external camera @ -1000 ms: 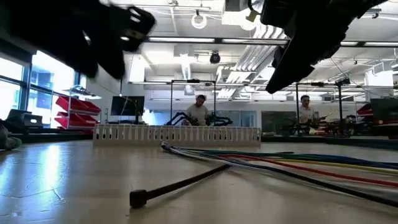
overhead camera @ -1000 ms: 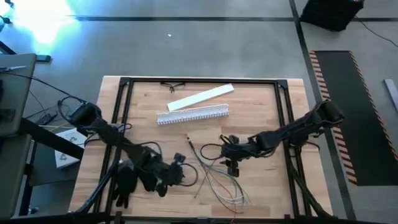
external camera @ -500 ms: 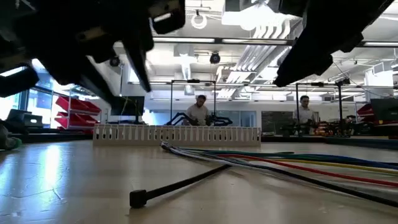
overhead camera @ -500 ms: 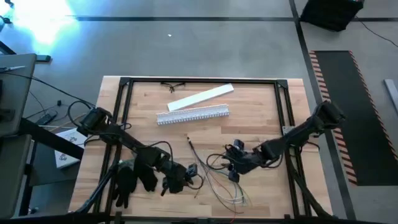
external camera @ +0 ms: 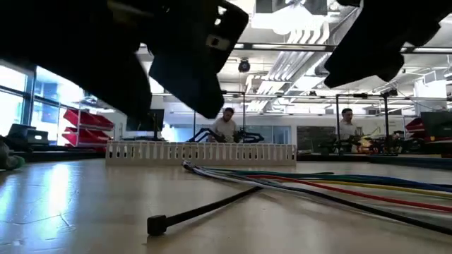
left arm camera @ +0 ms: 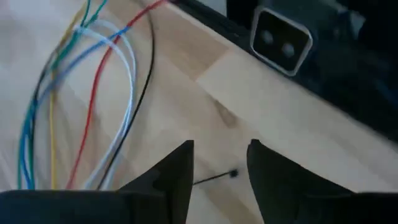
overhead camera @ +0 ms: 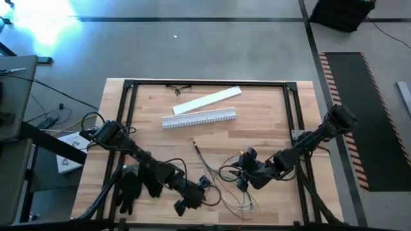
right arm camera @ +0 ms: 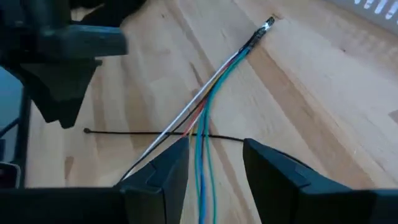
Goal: Ziptie cables
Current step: Wrap the black zip tie on the cable
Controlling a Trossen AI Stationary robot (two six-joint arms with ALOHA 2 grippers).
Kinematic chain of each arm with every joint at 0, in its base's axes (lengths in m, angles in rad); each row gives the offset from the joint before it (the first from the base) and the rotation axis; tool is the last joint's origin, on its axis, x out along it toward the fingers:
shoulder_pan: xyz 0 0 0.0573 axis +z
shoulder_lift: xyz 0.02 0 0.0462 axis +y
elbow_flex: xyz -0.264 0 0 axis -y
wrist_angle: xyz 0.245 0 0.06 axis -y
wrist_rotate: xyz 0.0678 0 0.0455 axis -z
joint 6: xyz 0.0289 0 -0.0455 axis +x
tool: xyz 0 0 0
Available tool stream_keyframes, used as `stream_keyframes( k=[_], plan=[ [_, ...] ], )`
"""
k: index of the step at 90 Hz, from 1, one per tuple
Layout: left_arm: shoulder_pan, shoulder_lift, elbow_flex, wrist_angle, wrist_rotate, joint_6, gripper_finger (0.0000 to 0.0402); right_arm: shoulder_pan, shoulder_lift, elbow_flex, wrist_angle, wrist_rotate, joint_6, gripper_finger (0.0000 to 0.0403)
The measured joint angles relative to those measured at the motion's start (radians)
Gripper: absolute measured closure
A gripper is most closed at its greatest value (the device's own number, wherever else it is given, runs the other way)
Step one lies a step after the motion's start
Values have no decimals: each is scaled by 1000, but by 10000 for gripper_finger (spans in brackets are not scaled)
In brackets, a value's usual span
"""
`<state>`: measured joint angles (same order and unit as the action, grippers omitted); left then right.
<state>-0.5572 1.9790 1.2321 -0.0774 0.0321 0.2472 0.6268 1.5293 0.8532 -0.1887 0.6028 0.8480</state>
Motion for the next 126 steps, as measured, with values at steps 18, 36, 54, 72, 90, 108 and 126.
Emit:
stream_keyframes(
  k=[18,36,54,72,90,108,126],
  plan=[
    [-25,19,11,-22,-98,-173,270,32,1,0,2,99,1,265],
    [7,36,9,-27,-52,-449,270,37,1,0,2,109,-17,265],
    [1,32,9,-63,-76,155,274,37,1,0,-1,139,-35,265],
    [7,79,11,-30,-152,579,296,37,2,0,-1,133,-12,265],
    [18,103,14,-18,-116,755,313,37,2,0,-1,138,43,265],
    [51,117,13,-20,2,760,340,37,2,0,6,148,91,265],
    [74,158,16,-1,63,779,382,37,3,0,27,149,120,265]
  ],
)
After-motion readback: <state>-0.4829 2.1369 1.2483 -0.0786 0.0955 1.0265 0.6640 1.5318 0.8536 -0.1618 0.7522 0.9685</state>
